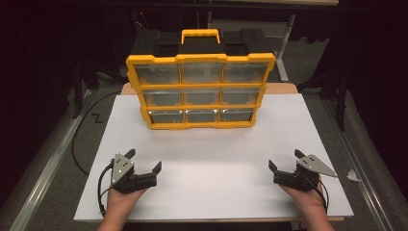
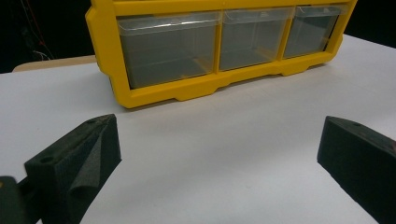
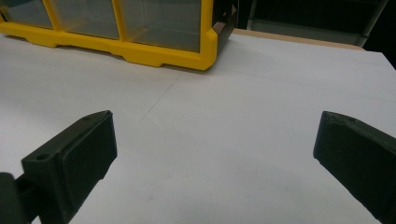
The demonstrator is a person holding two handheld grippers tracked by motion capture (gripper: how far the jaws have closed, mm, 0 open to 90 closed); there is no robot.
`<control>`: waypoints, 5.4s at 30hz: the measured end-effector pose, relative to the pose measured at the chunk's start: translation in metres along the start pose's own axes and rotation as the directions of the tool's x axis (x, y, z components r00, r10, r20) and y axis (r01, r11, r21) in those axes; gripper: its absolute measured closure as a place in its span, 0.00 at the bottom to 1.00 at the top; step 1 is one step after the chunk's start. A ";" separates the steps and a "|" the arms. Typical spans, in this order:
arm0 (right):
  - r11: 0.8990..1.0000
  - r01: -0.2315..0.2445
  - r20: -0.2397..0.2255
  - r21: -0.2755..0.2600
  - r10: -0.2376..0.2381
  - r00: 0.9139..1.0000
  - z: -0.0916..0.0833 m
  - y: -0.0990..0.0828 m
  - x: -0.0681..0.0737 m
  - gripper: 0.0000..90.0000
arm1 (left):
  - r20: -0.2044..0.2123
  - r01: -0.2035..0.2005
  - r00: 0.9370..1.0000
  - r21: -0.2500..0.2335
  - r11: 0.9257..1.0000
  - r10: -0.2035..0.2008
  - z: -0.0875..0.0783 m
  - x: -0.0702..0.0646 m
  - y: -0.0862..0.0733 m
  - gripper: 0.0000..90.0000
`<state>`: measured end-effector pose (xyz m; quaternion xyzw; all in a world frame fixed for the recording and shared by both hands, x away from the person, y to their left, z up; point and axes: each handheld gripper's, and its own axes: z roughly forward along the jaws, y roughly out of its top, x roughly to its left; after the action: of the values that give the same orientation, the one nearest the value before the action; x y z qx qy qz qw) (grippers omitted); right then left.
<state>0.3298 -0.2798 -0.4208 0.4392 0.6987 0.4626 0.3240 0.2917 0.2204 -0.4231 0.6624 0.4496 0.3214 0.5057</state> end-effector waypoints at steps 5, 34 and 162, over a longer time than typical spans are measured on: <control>1.000 0.002 -0.007 -0.015 -0.002 1.000 -0.004 0.000 0.000 0.01 | 0.005 -0.003 1.000 -0.005 1.000 0.003 0.001 0.000 0.001 0.00; 0.999 0.047 0.023 0.019 -0.047 0.999 0.034 0.012 0.002 0.01 | -0.014 -0.004 1.000 0.016 1.000 0.004 0.004 0.003 0.000 0.00; 0.235 0.935 0.111 0.264 -0.971 0.212 0.054 0.024 0.099 0.12 | -0.029 -0.029 0.999 0.040 0.999 0.030 0.006 0.001 -0.006 0.00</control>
<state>0.3438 -0.1652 -0.4222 -0.0076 0.8029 0.0550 0.5935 0.2961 0.2196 -0.4302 0.6738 0.4536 0.3298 0.4811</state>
